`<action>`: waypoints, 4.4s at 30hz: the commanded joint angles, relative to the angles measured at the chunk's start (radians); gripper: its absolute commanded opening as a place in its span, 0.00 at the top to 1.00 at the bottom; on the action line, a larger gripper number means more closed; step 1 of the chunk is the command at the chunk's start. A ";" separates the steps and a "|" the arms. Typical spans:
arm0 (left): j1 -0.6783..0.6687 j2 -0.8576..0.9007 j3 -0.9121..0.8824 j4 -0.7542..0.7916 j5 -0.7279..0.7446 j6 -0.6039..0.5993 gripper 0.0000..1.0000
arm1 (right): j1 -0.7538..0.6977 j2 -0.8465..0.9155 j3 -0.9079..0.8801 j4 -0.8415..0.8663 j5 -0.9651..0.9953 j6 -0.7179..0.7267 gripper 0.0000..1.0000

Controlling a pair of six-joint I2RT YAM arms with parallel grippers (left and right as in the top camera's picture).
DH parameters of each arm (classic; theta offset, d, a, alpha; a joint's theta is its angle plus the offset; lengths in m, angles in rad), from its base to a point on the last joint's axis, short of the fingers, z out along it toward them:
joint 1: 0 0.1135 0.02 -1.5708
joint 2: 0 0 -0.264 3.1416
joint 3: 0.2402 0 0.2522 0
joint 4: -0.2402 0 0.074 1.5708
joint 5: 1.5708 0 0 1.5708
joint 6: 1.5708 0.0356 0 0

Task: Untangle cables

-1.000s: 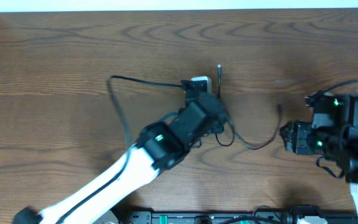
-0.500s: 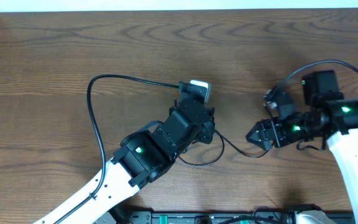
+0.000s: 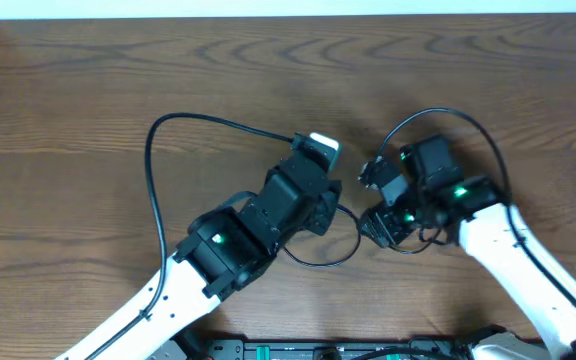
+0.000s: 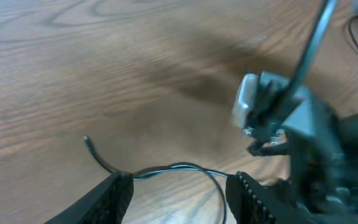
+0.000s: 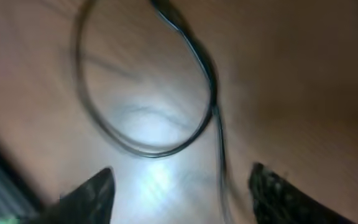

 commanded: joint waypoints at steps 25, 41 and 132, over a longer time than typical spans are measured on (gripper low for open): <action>0.008 -0.029 0.002 -0.079 -0.005 0.034 0.46 | 0.082 0.196 -0.256 0.436 -0.035 0.441 0.68; 0.008 -0.029 0.002 -0.105 -0.005 0.027 0.46 | 0.245 0.276 -0.256 0.521 0.226 0.703 0.62; 0.008 -0.028 0.002 -0.131 0.016 0.019 0.43 | 0.093 -0.274 -0.249 0.430 0.272 0.663 0.99</action>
